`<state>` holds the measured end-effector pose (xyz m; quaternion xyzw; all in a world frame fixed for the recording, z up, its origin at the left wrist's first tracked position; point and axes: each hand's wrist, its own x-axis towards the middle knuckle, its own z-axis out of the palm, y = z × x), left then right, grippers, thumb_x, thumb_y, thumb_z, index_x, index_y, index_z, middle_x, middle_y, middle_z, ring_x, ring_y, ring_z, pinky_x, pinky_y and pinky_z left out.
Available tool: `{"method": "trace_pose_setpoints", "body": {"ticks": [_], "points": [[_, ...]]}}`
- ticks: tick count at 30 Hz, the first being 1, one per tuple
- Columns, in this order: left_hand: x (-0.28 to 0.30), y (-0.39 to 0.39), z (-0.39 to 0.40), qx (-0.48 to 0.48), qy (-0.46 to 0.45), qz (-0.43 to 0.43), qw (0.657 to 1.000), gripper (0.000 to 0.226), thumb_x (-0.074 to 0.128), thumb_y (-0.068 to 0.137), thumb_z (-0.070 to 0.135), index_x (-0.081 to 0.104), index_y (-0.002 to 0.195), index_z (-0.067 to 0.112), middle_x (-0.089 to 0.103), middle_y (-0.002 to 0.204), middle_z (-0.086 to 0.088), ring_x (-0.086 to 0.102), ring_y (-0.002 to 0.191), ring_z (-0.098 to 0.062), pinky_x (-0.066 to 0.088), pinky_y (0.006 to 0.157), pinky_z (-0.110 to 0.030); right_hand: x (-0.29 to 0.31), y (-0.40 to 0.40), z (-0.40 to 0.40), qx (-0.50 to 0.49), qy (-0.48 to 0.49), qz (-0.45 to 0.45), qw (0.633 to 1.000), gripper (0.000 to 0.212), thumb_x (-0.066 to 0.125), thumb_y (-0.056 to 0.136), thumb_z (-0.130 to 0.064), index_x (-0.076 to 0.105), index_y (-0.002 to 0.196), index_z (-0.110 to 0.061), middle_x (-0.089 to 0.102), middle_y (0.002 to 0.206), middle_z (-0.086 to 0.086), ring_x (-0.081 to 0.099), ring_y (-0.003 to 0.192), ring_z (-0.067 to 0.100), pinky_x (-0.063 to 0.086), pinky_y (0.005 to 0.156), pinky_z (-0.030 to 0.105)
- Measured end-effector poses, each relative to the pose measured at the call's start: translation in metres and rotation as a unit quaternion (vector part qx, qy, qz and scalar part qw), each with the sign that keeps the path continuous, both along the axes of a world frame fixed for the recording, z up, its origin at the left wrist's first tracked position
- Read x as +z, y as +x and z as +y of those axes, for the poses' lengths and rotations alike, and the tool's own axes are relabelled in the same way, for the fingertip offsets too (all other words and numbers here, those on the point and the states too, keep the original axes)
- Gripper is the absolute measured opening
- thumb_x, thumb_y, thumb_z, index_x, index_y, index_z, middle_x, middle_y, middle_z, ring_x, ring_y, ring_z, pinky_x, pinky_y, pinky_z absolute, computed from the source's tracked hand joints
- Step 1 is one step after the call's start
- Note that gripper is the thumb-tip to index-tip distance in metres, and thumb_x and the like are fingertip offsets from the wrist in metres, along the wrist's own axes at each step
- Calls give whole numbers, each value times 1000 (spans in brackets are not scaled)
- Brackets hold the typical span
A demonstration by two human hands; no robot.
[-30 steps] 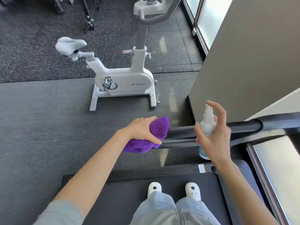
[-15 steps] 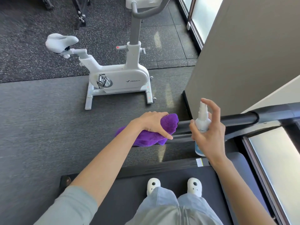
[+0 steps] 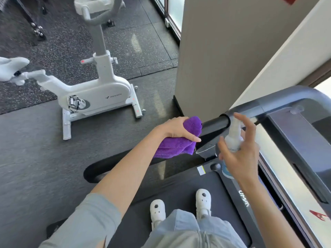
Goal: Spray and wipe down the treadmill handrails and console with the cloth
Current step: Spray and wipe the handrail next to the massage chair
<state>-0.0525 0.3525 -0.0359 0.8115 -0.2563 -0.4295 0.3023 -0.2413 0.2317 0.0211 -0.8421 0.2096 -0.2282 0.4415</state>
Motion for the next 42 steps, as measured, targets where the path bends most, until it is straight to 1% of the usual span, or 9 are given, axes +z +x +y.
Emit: {"method": "trace_pose_setpoints", "body": {"ticks": [7, 10, 14, 17, 20, 29, 31, 37, 42], "points": [[-3, -5, -94, 10, 24, -127, 992, 102, 73, 46, 81, 50, 129, 27, 61, 128, 2, 55, 117, -23, 40, 89, -33, 2, -19, -42, -54, 7, 4, 998, 69, 60, 80, -17, 37, 120, -69, 59, 69, 5, 58, 51, 35, 52, 53, 47], [1, -6, -91, 4, 16, -116, 993, 99, 73, 44, 82, 50, 126, 31, 62, 123, 6, 57, 115, -22, 41, 89, -32, 2, -20, -42, -49, 1, 10, 999, 70, 60, 81, -16, 37, 121, -69, 59, 69, 7, 58, 52, 37, 54, 52, 52], [3, -10, -25, 2, 10, -99, 995, 93, 72, 40, 82, 51, 122, 42, 64, 117, 14, 58, 111, -18, 45, 99, -39, 4, -15, -28, -35, 1, 11, 999, 71, 60, 84, -12, 37, 122, -67, 59, 75, 10, 58, 55, 41, 55, 55, 56], [3, -13, 40, 12, 47, -130, 990, 96, 68, 43, 85, 50, 126, 41, 64, 110, 15, 58, 102, -15, 45, 93, -36, 2, -8, -11, -15, -1, 16, 1000, 74, 63, 87, -2, 40, 123, -62, 63, 84, 10, 62, 57, 41, 57, 58, 56], [5, -20, 99, 17, 73, -172, 982, 98, 67, 49, 84, 44, 134, 41, 56, 95, 18, 49, 91, -14, 35, 82, -30, -2, -3, 14, 9, -10, 12, 1000, 81, 63, 87, 2, 37, 122, -66, 63, 73, 11, 62, 55, 37, 57, 56, 50], [3, -34, 218, 84, 105, -224, 965, 104, 53, 40, 93, 47, 128, 36, 66, 99, 4, 59, 97, -26, 38, 83, -35, -23, 7, 83, 75, 7, -3, 997, 69, 65, 89, 1, 40, 130, -48, 58, 70, 10, 60, 53, 35, 54, 56, 50], [1, -33, 208, 73, 102, -237, 963, 107, 56, 47, 93, 45, 136, 34, 67, 111, -3, 59, 105, -30, 38, 89, -37, -24, 3, 88, 69, 11, -10, 998, 69, 64, 88, 2, 40, 131, -46, 57, 69, 11, 59, 52, 36, 54, 55, 49], [-3, -23, 125, 31, 61, -241, 968, 91, 59, 58, 88, 46, 130, 34, 66, 117, 1, 60, 105, -25, 36, 81, -31, -18, -20, 65, 9, 7, -5, 1000, 72, 64, 87, 2, 41, 125, -55, 57, 74, 10, 59, 55, 41, 55, 57, 55], [-4, -26, 31, 4, 26, -279, 960, 92, 53, 69, 84, 39, 135, 21, 63, 125, -5, 61, 111, -28, 41, 86, -37, -24, -47, 21, -58, 15, -6, 998, 72, 65, 88, 1, 39, 128, -52, 63, 77, 7, 63, 56, 35, 56, 59, 45]]}}
